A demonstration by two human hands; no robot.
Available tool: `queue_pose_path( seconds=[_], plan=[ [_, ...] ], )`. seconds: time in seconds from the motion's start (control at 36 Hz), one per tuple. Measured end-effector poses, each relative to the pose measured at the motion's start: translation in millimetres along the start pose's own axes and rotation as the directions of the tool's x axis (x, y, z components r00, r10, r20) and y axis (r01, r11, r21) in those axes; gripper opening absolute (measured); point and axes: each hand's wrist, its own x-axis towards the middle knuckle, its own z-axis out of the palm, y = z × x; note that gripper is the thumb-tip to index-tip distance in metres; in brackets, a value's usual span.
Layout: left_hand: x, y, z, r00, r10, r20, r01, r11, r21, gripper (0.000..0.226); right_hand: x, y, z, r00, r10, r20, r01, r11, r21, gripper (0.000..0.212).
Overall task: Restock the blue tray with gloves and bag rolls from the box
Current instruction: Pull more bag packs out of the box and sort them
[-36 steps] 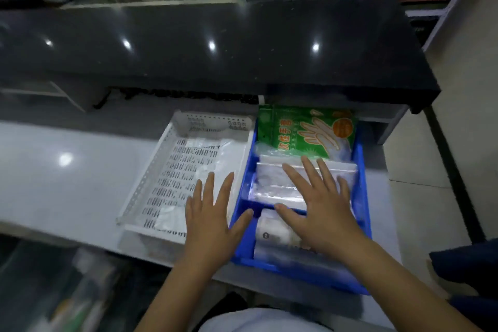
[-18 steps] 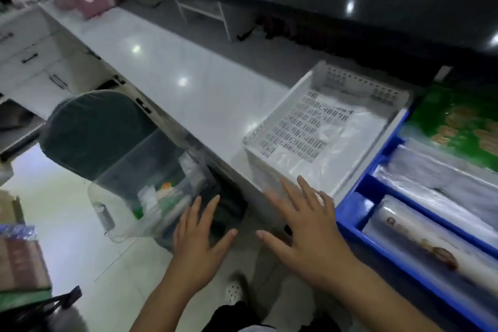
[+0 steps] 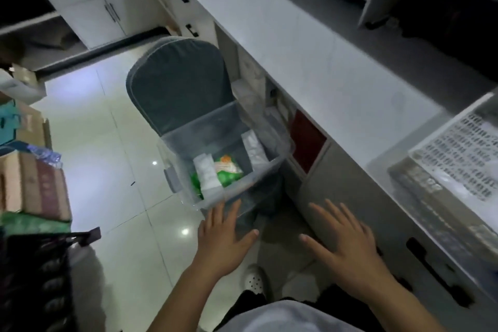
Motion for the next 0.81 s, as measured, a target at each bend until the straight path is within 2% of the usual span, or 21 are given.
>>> queue_pose_path(
  seconds=[0.14,0.22,0.31,0.42,0.58,0.72,0.81],
  plan=[
    [14.6,-41.6,-14.8,0.998,-0.050,0.050,0.055,0.991,-0.121,0.079,32.8,-30.6,2.1,0.999,0.021,0.026,-0.020,0.998,-0.053,0.090],
    [24.8,-65.9,-20.5,0.987,-0.141,0.078,0.151,0.978,-0.145,0.078,59.1,-45.7,6.0,0.997,0.026,0.076,-0.019,0.995,-0.100,0.088],
    [35.9,-85.1,-25.6,0.972,-0.222,0.081,0.232,0.961,-0.152,0.078,94.7,-63.2,7.3,0.992,-0.012,0.126,0.030,0.990,-0.139,0.086],
    [54.9,-105.0,-34.9,0.943,-0.310,0.123,0.324,0.938,-0.124,0.078,158.3,-93.6,13.5,0.981,-0.085,0.174,0.121,0.971,-0.204,0.074],
    [95.6,-125.6,-59.9,0.894,-0.415,0.167,0.435,0.893,-0.113,0.077,257.7,-140.7,20.5,0.953,-0.212,0.216,0.249,0.955,-0.163,0.067],
    [150.0,-130.5,-75.4,0.891,-0.417,0.179,0.435,0.897,-0.078,0.077,330.9,-151.4,46.0,0.913,-0.180,0.366,0.281,0.928,-0.243,0.068],
    [194.0,-133.6,-78.4,0.910,-0.338,0.239,0.386,0.901,-0.200,0.072,363.3,-145.3,63.4,0.873,-0.116,0.474,0.292,0.903,-0.315,0.069]
  ],
)
